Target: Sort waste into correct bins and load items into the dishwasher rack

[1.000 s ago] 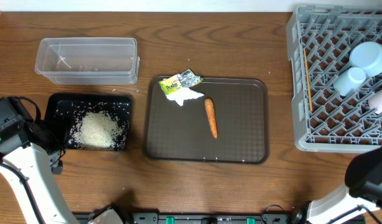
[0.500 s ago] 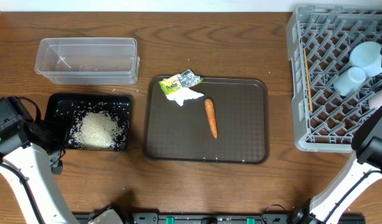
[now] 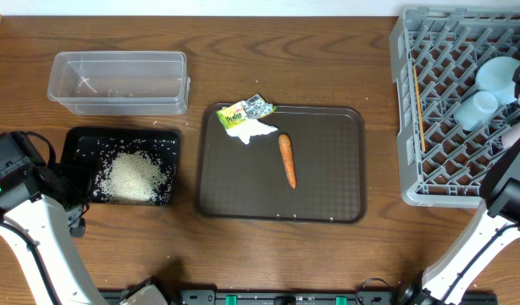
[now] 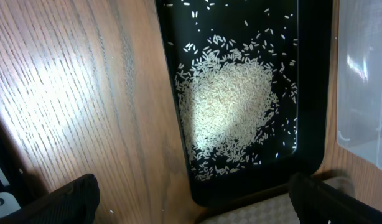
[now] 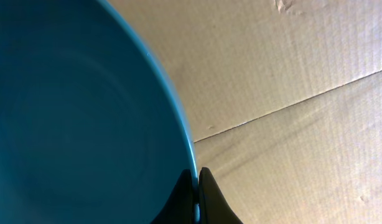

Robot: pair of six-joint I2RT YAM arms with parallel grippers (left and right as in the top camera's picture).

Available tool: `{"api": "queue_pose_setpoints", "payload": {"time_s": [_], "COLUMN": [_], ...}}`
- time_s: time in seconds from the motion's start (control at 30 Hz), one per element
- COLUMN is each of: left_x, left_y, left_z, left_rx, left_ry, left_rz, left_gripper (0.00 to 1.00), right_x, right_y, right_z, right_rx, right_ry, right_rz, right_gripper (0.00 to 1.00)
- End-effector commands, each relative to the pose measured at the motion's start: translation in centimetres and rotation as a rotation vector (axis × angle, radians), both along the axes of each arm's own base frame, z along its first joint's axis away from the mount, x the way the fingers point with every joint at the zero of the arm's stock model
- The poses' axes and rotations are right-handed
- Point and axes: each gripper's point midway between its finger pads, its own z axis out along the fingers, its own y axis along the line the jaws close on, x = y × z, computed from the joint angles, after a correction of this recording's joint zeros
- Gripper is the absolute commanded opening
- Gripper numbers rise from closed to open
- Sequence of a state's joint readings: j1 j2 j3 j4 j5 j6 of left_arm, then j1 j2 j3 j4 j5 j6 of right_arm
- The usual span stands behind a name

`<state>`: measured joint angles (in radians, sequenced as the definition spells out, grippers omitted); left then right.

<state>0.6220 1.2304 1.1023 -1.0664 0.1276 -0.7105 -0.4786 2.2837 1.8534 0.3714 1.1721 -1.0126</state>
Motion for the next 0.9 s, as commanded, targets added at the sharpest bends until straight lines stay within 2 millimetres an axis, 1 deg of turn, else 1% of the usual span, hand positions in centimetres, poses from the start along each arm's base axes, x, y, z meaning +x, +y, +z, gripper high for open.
{"api": "queue_pose_setpoints", "payload": {"time_s": [0.0,0.1,0.13,0.23,0.27,0.33,0.37,0.4,0.47,0.57,0.63,0.67,0.77,0.87], "left_x": [0.0,0.0,0.0,0.0,0.0,0.0,0.0,0.0,0.0,0.0,0.0,0.0,0.0,0.0], "left_y": [0.4,0.4,0.4,0.4,0.4,0.4,0.4,0.4,0.4,0.4,0.4,0.4,0.4,0.4], "left_z": [0.6,0.6,0.6,0.6,0.6,0.6,0.6,0.6,0.6,0.6,0.6,0.6,0.6,0.6], "left_rx": [0.015,0.015,0.015,0.015,0.015,0.015,0.015,0.015,0.015,0.015,0.015,0.015,0.015,0.015], "left_ry": [-0.012,-0.012,-0.012,-0.012,-0.012,-0.012,-0.012,-0.012,-0.012,-0.012,-0.012,-0.012,-0.012,-0.012], "left_rz": [0.017,0.017,0.017,0.017,0.017,0.017,0.017,0.017,0.017,0.017,0.017,0.017,0.017,0.017], "left_gripper": [1.00,1.00,1.00,1.00,1.00,1.00,1.00,1.00,1.00,1.00,1.00,1.00,1.00,1.00], "right_x": [0.5,1.0,1.1,1.7,1.9,2.2,2.2,2.1,2.2,2.9,2.9,2.9,2.5,2.8], "right_y": [1.0,1.9,2.4,3.6,4.1,5.3,6.0,6.6,7.9,9.9,11.0,11.6,12.8,14.3], "right_z": [-2.4,-3.1,-3.1,-3.0,-3.0,-2.9,-2.8,-2.7,-2.6,-2.3,-1.8,-1.6,-1.0,-0.3], "right_rx": [0.032,0.039,0.036,0.028,0.026,0.016,0.008,-0.001,-0.014,-0.020,-0.027,-0.031,-0.042,-0.049], "right_ry": [0.070,0.064,0.049,0.011,0.000,-0.060,-0.104,-0.147,-0.194,-0.199,-0.206,-0.207,-0.217,-0.257], "right_rz": [0.015,0.027,0.025,0.022,0.024,0.010,-0.006,-0.024,-0.047,-0.039,-0.049,-0.056,-0.083,-0.076], "right_gripper": [0.01,0.02,0.06,0.10,0.14,0.31,0.35,0.41,0.47,0.59,0.63,0.66,0.69,0.73]}}
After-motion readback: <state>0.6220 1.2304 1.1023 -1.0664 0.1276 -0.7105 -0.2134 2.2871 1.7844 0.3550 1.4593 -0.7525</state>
